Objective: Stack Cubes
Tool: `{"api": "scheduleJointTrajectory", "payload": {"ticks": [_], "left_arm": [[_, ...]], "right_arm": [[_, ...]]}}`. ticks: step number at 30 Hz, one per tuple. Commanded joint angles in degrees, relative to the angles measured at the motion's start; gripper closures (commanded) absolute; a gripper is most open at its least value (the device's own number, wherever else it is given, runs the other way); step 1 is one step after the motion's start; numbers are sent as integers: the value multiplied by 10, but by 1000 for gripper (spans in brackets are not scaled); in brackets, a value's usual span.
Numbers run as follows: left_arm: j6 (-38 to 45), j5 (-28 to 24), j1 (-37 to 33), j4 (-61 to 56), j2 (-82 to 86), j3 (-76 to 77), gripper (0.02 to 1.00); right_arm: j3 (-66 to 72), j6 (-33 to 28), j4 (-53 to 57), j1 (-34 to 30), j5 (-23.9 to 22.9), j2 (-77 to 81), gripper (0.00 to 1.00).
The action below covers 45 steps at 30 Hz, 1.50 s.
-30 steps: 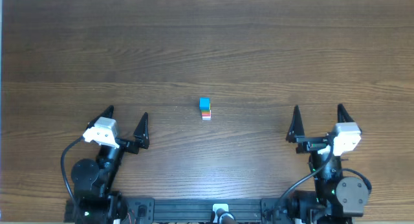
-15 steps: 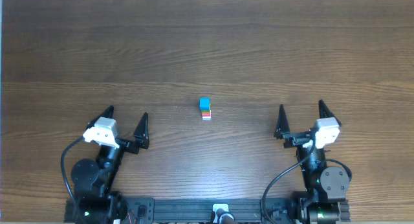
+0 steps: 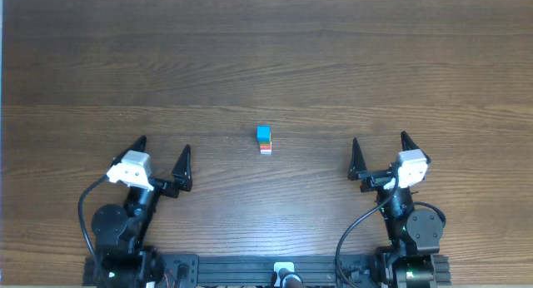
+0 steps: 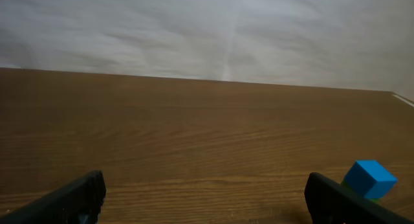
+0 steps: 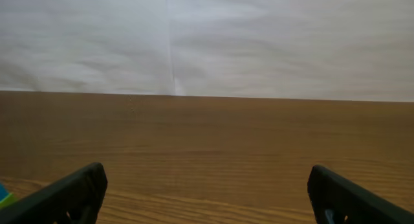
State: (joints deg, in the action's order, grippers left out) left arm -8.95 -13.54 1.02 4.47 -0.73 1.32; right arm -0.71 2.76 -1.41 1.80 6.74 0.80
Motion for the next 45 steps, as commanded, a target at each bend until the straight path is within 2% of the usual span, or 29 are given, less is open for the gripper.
{"api": "scheduleJointTrajectory", "payload": {"ticks": [1,3,45], "left_arm": [[10,-4,3,-2,3,-4,18],[10,-4,3,-2,3,-4,20],[10,-4,3,-2,3,-4,18]], "right_arm": [[4,-3,29,-7,-4,-5,9],[4,-3,54,-7,-5,-4,9],[4,-3,53,-7,-4,-2,9]]}}
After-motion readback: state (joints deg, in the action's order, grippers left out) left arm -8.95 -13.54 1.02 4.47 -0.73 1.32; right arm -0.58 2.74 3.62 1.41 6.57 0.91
